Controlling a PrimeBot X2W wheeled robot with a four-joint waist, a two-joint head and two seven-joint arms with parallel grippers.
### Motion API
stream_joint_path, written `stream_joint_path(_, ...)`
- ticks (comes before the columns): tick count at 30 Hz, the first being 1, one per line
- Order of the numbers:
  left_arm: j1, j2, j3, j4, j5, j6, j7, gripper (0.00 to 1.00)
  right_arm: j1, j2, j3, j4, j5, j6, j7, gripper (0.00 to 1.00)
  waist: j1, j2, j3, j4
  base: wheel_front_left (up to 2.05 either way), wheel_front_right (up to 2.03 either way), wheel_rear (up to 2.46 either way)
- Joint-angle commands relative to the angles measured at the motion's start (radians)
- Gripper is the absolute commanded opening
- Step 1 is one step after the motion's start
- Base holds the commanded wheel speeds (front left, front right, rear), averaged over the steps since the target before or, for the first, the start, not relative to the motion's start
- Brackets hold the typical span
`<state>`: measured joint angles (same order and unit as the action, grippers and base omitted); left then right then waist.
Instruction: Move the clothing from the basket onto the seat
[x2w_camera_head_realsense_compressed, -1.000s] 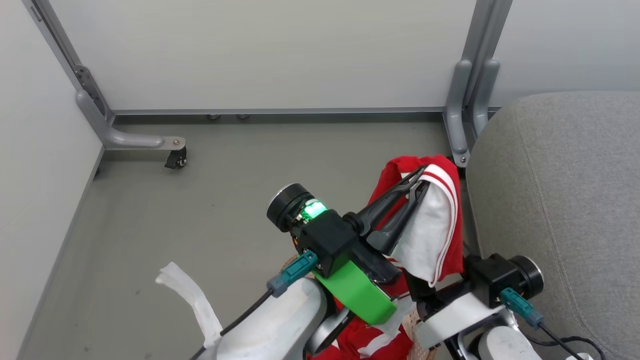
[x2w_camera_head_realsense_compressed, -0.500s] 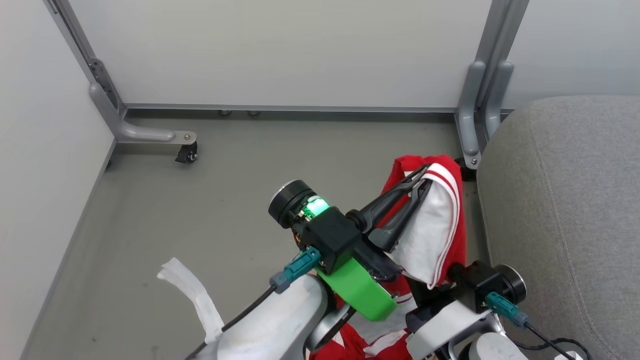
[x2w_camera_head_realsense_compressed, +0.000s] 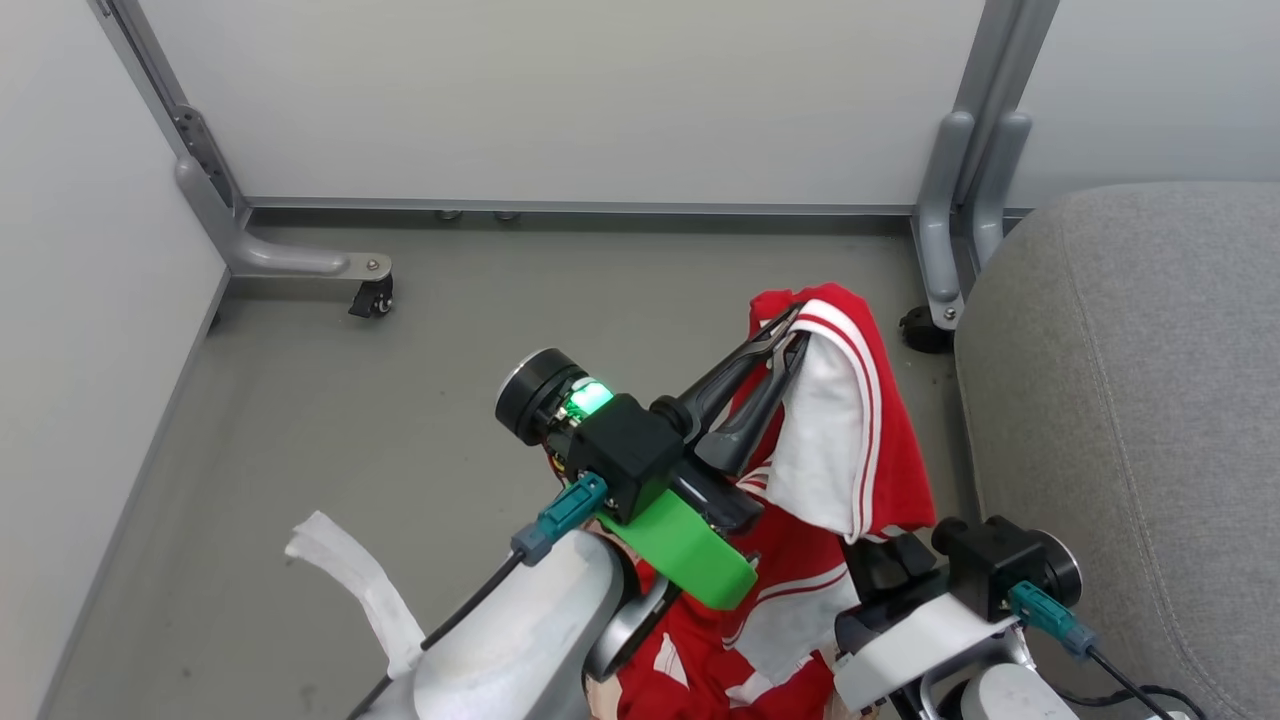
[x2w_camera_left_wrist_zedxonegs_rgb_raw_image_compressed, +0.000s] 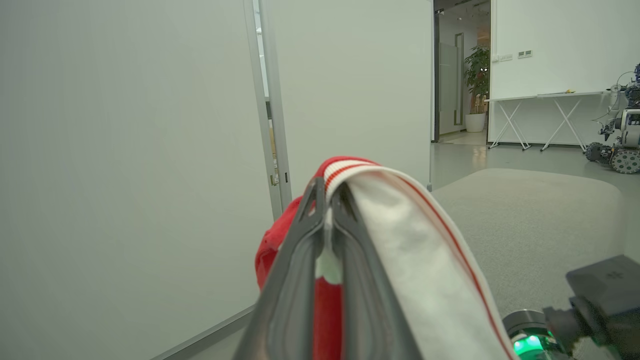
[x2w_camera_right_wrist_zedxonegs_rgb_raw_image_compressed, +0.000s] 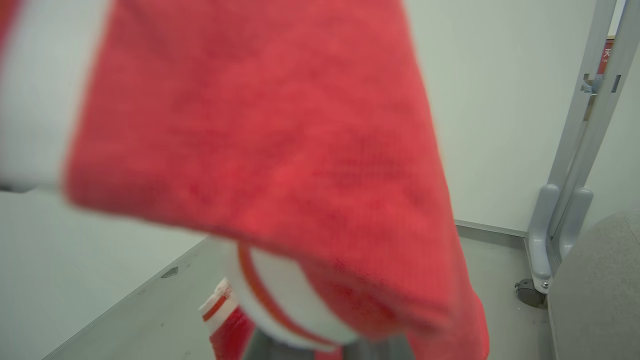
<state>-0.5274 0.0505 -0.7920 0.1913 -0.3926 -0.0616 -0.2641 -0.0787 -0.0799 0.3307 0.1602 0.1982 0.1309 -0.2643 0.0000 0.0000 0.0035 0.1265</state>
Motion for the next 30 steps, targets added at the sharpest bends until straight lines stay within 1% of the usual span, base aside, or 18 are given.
stream_joint_path(1, 0.011, 0.001, 0.007, 0.001, 0.010, -0.005, -0.001, 0.00, 0.016, -0.001, -0.006, -0.006, -0.005, 0.000, 0.000, 0.00, 0.0000, 0.0000, 0.003, -0.004, 0.00, 0.00, 0.00)
stream_joint_path(12, 0.026, 0.001, 0.047, 0.045, 0.058, -0.007, 0.000, 0.00, 0.027, 0.013, -0.042, -0.035, -0.006, 0.000, 0.000, 0.00, 0.0000, 0.0000, 0.006, -0.026, 0.00, 0.00, 0.00)
stream_joint_path(13, 0.026, 0.001, 0.050, 0.054, 0.061, -0.006, 0.000, 0.31, 0.027, 0.013, -0.044, -0.037, -0.006, 0.000, 0.000, 0.00, 0.0000, 0.0000, 0.006, -0.028, 0.00, 0.00, 0.00)
stream_joint_path(14, 0.026, 0.001, 0.055, 0.062, 0.066, 0.000, -0.001, 1.00, 0.028, 0.014, -0.046, -0.039, -0.006, 0.000, 0.000, 0.00, 0.0000, 0.0000, 0.006, -0.030, 0.00, 0.00, 0.00)
stream_joint_path(18, 0.031, 0.002, 0.060, 0.095, 0.082, 0.011, 0.000, 1.00, 0.030, 0.016, -0.051, -0.043, -0.003, 0.000, 0.000, 0.00, 0.0000, 0.0000, 0.006, -0.035, 0.00, 0.00, 0.00)
stream_joint_path(30, 0.057, 0.007, 0.079, 0.139, 0.108, 0.017, 0.000, 1.00, 0.035, 0.015, -0.058, -0.048, 0.002, 0.000, 0.000, 0.00, 0.0000, 0.0000, 0.008, -0.040, 0.00, 0.00, 0.00)
